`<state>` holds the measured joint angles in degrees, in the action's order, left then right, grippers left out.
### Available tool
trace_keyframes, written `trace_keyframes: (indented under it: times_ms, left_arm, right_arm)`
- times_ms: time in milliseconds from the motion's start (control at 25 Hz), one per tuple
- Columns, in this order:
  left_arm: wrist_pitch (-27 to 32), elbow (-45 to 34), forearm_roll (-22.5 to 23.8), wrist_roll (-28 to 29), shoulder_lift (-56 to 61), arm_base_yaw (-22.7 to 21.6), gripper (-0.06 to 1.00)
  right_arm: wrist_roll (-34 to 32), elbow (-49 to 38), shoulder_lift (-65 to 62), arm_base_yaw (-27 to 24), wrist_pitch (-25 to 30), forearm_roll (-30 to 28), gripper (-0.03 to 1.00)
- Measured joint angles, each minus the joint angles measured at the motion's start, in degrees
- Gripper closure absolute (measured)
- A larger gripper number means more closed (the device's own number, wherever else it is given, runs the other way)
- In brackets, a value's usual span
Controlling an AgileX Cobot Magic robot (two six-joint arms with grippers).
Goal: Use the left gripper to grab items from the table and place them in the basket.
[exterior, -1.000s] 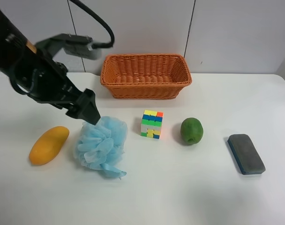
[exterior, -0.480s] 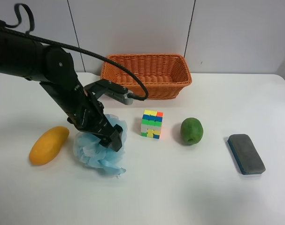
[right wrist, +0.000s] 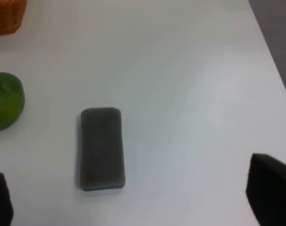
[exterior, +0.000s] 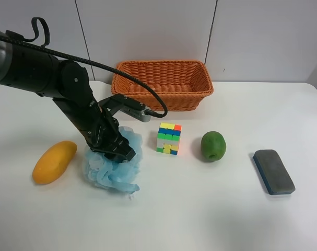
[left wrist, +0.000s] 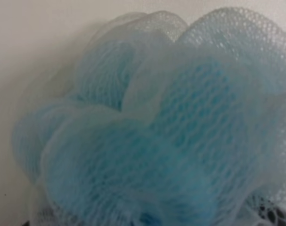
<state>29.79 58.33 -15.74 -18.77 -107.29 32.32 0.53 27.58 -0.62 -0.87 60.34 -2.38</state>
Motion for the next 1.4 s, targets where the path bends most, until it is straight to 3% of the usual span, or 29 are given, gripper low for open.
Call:
trace_keyframes:
  times_ms: [240,480,760,960,1240,1400]
  left_arm:
    - [1.05,0.00,-0.12,-0.06,1.63,0.00,0.51]
    - [2.69,3.27,0.81,-0.06,12.19,0.00,0.51]
    - [2.59,20.09,10.66,-0.21,16.95,-0.06,0.51]
    - [1.41,32.48,15.74,-1.16,7.81,-0.06,0.51]
    - [1.54,50.05,15.38,-4.70,-12.16,-0.06,0.51]
    - [1.66,56.32,15.08,-6.61,-19.72,-0.06,0.51]
  right_arm:
    - [0.00,0.00,0.00,0.00,0.00,0.00,-0.03]
    - [0.00,0.00,0.00,0.00,0.00,0.00,-0.03]
    - [0.00,0.00,0.00,0.00,0.00,0.00,-0.03]
    - [0.00,0.00,0.00,0.00,0.00,0.00,-0.03]
    - [0.00,0.00,0.00,0.00,0.00,0.00,-0.03]
    - [0.00,0.00,0.00,0.00,0.00,0.00,-0.03]
